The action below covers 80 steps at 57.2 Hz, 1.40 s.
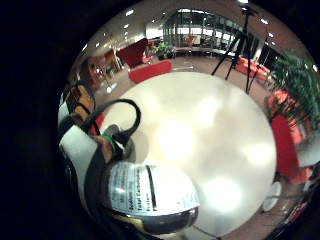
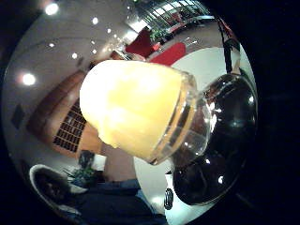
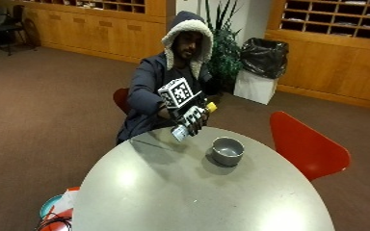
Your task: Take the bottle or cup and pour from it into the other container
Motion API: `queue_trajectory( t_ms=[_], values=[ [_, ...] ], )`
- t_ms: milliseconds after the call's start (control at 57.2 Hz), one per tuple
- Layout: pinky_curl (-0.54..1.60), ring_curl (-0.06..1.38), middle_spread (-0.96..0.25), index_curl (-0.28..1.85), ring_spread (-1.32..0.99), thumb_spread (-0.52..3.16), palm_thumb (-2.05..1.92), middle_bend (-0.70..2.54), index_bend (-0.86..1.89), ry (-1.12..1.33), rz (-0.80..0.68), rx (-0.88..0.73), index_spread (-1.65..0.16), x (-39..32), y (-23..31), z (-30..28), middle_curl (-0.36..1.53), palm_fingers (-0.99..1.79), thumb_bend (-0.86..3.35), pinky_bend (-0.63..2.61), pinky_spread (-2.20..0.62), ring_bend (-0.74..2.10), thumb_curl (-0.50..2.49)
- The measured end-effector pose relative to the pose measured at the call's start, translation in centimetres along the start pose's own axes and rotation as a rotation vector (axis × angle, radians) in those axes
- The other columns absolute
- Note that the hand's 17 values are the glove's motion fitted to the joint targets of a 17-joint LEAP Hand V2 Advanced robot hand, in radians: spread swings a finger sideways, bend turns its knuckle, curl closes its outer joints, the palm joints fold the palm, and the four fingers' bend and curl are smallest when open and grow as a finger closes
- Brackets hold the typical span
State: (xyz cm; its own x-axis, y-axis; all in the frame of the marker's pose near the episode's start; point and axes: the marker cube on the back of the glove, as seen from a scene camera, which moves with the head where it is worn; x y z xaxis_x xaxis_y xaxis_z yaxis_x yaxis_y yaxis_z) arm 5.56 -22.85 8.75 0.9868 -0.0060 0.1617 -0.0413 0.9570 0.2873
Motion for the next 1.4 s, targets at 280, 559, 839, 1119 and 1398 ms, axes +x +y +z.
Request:
queue_trajectory(
  t_ms=[280,559,839,1119,1398],
  values=[
    [0.39,0.44,-0.25,0.58,-0.20,0.10,0.99,0.52,0.20,0.338,-0.163,-0.170,-0.31,-4.6,-3.2,0.7,0.53,1.33,-0.03,0.40,-0.16,0.65,0.80],
    [0.39,0.45,-0.26,0.59,-0.21,0.08,0.99,0.52,0.20,0.675,-0.305,-0.266,-0.32,-7.7,-4.3,4.3,0.53,1.33,-0.03,0.40,-0.17,0.66,0.80],
    [0.39,0.45,-0.25,0.59,-0.21,0.08,0.98,0.53,0.20,0.922,-0.407,-0.330,-0.31,-10.0,-3.4,9.2,0.53,1.34,-0.03,0.41,-0.18,0.65,0.81],
    [0.39,0.45,-0.25,0.59,-0.21,0.07,0.98,0.53,0.20,0.952,-0.404,-0.354,-0.31,-10.2,-2.8,10.5,0.53,1.34,-0.03,0.41,-0.19,0.65,0.81],
    [0.38,0.45,-0.25,0.59,-0.21,0.06,0.98,0.53,0.20,0.921,-0.376,-0.341,-0.31,-8.6,-3.0,8.1,0.52,1.34,-0.03,0.40,-0.19,0.65,0.81]
  ],
)
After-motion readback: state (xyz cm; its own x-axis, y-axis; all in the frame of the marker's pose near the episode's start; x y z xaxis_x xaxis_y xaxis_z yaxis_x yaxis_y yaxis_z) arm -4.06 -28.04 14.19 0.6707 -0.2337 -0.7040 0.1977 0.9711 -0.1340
